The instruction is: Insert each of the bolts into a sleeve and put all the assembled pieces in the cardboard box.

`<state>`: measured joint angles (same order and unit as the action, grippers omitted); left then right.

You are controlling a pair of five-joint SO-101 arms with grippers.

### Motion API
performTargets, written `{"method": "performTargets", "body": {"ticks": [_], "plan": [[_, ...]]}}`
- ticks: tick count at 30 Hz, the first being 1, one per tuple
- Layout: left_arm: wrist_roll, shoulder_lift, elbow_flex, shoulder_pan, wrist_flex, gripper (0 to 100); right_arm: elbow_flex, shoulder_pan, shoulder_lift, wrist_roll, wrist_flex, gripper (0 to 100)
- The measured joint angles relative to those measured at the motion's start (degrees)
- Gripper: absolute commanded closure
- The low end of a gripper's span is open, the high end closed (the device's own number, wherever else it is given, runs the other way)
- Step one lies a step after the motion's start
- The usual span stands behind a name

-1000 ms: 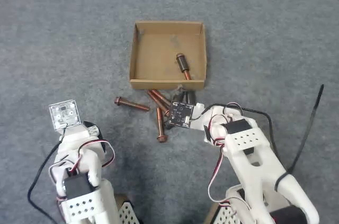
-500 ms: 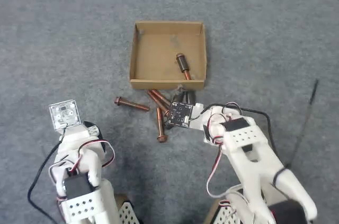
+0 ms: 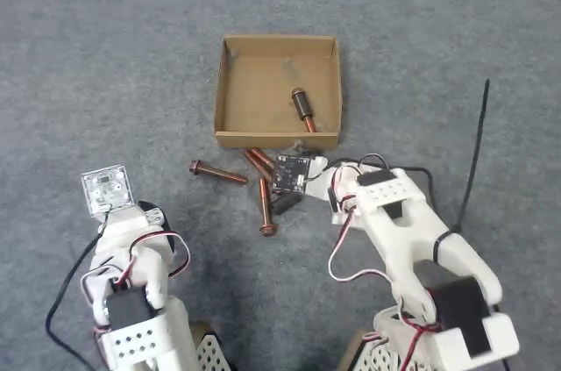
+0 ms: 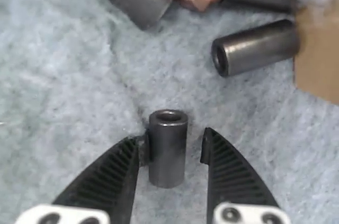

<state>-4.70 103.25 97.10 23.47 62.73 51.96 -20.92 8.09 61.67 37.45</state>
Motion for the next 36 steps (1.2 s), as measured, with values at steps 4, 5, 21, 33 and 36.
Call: {"method": "performTargets", "body": {"ticks": [4, 5, 21, 33, 36], "plan": [[0.00, 0.00, 0.00, 0.00, -0.53, 99, -0.70, 0.00, -1.23, 0.00, 0.00, 98.1], [0.00, 0.00, 0.00, 0.00, -0.53, 99, -0.88, 0.00, -1.85, 0.00, 0.00, 99.8], [0.00, 0.00, 0.00, 0.00, -0.88, 99, -2.11, 3.52, -2.64, -0.18, 0.00, 99.2], [0.00, 0.00, 0.00, 0.00, -0.88, 99, -2.11, 8.26, 5.71, -16.97, 0.00, 99.2], [0.00, 0.00, 0.00, 0.35, -0.88, 99, -2.11, 8.35, 7.21, -24.09, 0.00, 99.2]]}}
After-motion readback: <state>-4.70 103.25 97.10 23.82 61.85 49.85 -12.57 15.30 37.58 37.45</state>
